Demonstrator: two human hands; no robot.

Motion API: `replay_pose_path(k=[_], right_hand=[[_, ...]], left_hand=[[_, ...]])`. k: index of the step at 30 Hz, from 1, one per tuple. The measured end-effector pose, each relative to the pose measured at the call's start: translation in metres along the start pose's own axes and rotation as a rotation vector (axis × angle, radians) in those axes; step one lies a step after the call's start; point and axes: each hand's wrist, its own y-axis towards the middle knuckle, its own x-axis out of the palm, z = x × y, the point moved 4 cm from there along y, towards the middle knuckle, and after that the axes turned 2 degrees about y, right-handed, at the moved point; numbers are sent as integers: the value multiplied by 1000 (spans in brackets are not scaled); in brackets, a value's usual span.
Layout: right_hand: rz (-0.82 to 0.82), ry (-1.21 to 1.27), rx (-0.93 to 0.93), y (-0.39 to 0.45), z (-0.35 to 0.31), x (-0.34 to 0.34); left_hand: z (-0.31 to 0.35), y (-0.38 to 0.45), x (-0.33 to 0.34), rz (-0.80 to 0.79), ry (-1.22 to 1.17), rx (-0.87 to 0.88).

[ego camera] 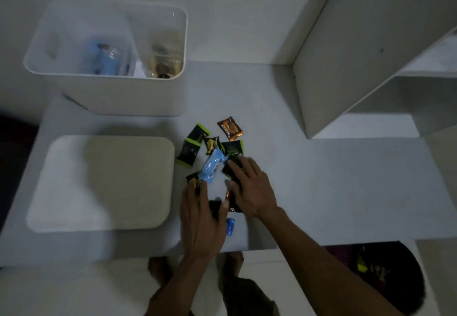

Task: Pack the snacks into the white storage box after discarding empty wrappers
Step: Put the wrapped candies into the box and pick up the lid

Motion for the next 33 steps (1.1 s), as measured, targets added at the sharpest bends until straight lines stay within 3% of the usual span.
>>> replay_pose_path(k=[7, 15, 21, 28, 33], right_hand=[[-81, -142, -162, -3, 22, 30], [64, -65, -119, -36, 50, 19], [37, -167, -73, -41, 44, 26], [325, -176, -90, -34, 46, 22], [382, -206, -82, -36, 47, 26]], left_hand=[[-1, 8, 31, 57, 244, -100], [-11, 2, 30, 237, 259, -79], [-5, 0, 39, 168, 348, -92], [-14, 21, 38, 310, 421, -28], [-20, 31, 37, 339, 321, -58]])
